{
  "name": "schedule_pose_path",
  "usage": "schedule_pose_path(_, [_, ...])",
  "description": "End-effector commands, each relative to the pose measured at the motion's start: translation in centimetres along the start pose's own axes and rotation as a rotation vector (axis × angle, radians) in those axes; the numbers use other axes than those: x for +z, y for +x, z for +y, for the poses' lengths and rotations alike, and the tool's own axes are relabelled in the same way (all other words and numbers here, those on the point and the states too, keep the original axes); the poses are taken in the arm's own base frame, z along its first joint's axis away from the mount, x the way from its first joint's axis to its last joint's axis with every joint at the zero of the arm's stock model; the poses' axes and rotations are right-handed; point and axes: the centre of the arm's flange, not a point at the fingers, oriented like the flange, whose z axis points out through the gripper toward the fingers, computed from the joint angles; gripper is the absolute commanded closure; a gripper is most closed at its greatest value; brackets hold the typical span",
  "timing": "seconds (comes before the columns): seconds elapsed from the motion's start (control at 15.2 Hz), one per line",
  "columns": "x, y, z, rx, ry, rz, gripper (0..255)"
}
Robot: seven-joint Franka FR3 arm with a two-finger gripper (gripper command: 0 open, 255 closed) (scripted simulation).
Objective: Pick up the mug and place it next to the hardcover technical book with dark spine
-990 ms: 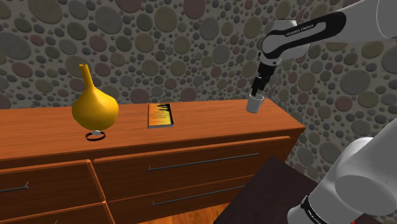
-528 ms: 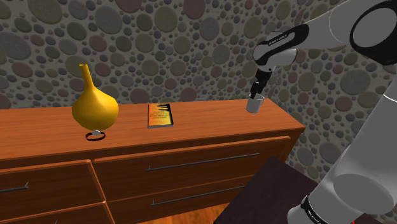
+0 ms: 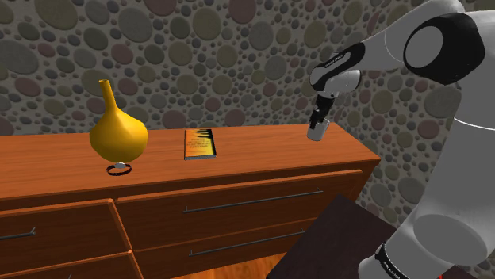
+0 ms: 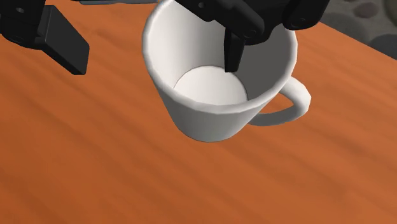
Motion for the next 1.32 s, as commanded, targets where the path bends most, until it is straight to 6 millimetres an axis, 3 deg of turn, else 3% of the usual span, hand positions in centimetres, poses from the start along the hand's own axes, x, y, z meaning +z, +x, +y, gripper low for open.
schedule_pose_path(0.0, [1.42, 0.00, -0.06, 0.000, 0.000, 0.000, 0])
schedule_pose_path(0.53, [1.42, 0.00, -0.06, 0.000, 0.000, 0.000, 0])
schedule_pose_path(0.59, [1.42, 0.00, -0.06, 0.000, 0.000, 0.000, 255])
schedule_pose_path(1.25, [0.89, 0.02, -0.03, 0.000, 0.000, 0.000, 255])
